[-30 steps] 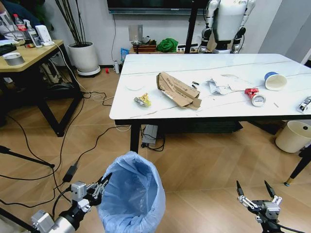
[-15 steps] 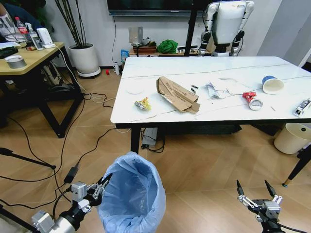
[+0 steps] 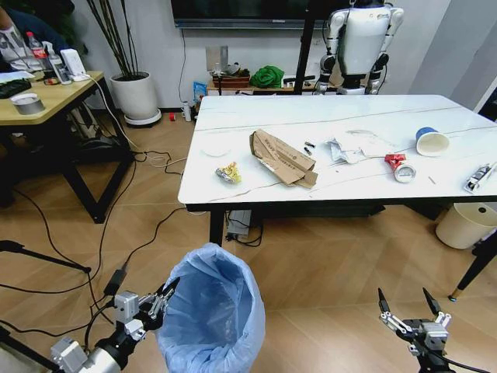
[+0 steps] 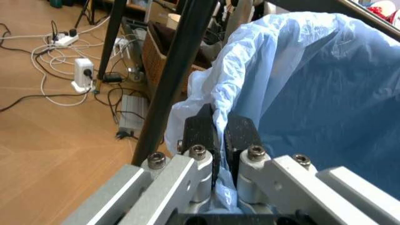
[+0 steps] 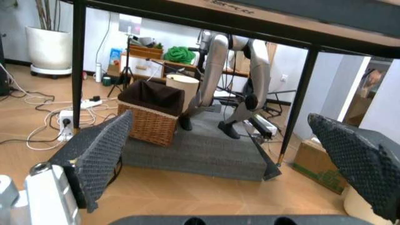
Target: Pick up the trash bin and place the trash from the table into it.
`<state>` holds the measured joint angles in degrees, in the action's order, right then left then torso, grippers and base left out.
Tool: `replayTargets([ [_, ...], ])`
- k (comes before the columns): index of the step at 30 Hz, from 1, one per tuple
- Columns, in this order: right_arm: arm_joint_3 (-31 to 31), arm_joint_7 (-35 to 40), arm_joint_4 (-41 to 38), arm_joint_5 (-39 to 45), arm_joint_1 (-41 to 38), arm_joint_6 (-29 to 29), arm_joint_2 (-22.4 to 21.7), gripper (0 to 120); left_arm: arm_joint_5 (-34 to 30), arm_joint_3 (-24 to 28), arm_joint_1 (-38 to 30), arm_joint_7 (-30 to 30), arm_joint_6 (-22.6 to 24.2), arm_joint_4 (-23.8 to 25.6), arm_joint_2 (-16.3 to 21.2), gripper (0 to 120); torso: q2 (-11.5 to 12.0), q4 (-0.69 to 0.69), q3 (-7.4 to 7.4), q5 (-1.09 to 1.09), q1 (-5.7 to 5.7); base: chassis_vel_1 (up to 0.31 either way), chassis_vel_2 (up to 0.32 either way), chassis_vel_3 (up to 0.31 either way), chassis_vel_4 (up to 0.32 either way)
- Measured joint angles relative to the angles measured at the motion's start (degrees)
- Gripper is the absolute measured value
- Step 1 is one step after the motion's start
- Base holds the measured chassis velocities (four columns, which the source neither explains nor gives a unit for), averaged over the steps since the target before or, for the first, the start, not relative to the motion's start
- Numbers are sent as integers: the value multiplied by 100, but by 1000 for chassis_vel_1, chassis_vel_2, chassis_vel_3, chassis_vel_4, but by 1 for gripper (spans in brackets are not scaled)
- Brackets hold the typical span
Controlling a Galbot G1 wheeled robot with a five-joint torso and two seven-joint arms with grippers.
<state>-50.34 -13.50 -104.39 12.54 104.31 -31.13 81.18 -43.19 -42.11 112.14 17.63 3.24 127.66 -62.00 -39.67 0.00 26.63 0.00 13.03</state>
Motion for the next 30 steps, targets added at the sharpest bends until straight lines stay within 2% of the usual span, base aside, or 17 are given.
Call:
replayTargets([
  [30, 29, -4, -105, -23, 39, 15, -8, 100, 13, -18, 97, 22, -10, 46, -36, 0, -769, 0, 453, 0, 315, 0, 0, 0, 0],
])
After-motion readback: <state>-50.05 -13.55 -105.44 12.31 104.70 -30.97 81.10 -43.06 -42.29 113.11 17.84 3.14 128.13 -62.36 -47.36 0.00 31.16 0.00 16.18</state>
